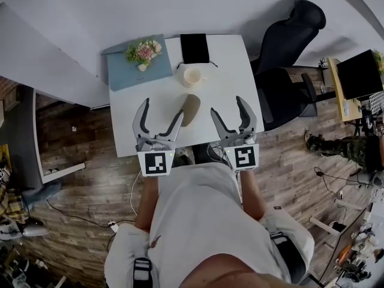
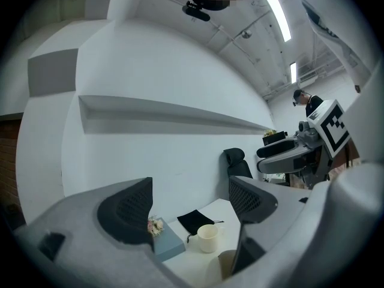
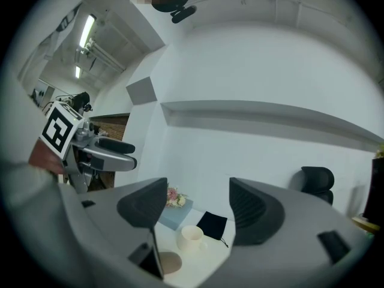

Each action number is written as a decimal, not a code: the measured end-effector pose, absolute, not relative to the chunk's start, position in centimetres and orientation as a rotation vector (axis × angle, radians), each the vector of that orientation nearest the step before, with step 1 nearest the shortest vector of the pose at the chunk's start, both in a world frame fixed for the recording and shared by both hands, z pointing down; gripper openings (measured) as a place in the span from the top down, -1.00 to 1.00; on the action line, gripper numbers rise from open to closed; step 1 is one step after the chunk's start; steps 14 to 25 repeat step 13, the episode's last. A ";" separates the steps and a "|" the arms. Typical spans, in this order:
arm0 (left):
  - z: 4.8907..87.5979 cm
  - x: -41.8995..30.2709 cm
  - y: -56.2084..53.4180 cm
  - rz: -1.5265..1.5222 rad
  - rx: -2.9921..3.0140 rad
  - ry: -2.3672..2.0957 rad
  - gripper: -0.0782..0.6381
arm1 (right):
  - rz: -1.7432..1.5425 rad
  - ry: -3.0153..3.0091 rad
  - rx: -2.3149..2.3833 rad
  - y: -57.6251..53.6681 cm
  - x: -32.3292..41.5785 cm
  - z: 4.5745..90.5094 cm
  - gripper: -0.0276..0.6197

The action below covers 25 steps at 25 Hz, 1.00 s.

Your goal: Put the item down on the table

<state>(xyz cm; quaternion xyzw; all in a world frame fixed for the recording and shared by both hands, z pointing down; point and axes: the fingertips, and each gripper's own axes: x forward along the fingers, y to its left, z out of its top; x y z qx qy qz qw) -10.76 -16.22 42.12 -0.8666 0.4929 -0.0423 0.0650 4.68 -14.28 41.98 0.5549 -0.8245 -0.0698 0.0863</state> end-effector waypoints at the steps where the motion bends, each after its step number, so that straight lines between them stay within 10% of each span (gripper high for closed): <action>1: 42.1 -10.7 -16.2 -0.127 -2.615 1.488 -0.31 | -0.210 -2.456 1.654 -14.2 4.7 41.9 -0.04; 25: 42.7 -10.3 -16.8 -0.134 -2.621 1.495 -0.31 | -0.201 -2.438 1.645 -14.7 5.1 42.4 -0.04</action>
